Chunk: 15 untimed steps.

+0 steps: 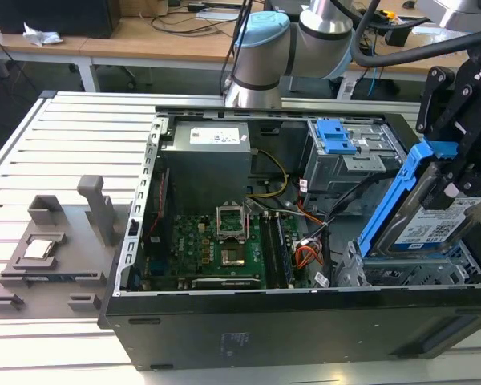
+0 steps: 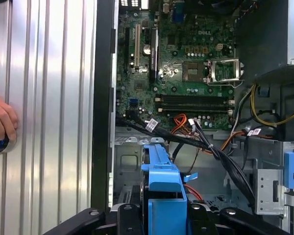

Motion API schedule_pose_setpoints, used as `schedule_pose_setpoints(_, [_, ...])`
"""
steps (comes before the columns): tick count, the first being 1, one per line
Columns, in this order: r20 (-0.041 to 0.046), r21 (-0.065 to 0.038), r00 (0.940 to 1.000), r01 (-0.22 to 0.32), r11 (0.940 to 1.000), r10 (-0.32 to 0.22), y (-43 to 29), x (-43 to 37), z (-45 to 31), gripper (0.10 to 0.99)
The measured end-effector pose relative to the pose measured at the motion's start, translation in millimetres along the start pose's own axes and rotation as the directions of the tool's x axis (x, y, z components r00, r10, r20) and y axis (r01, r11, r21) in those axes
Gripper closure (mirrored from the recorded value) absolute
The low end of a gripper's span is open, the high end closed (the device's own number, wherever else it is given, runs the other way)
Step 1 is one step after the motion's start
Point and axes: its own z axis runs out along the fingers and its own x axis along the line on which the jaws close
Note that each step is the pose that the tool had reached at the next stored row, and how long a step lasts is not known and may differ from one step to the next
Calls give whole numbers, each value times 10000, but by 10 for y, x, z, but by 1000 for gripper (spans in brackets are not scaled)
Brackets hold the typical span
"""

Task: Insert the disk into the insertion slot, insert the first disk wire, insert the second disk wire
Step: 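Insert the disk into the insertion slot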

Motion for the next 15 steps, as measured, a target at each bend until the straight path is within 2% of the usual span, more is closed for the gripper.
schedule_pose_setpoints(3, [-17,-1,10000,-3,10000,3,-2,-6,51,725])
schedule_pose_setpoints(10, [-14,0,10000,-2,10000,2,-11,-31,72,725])
schedule_pose_setpoints(15, [-11,-17,10000,-4,10000,4,-73,-29,121,725])
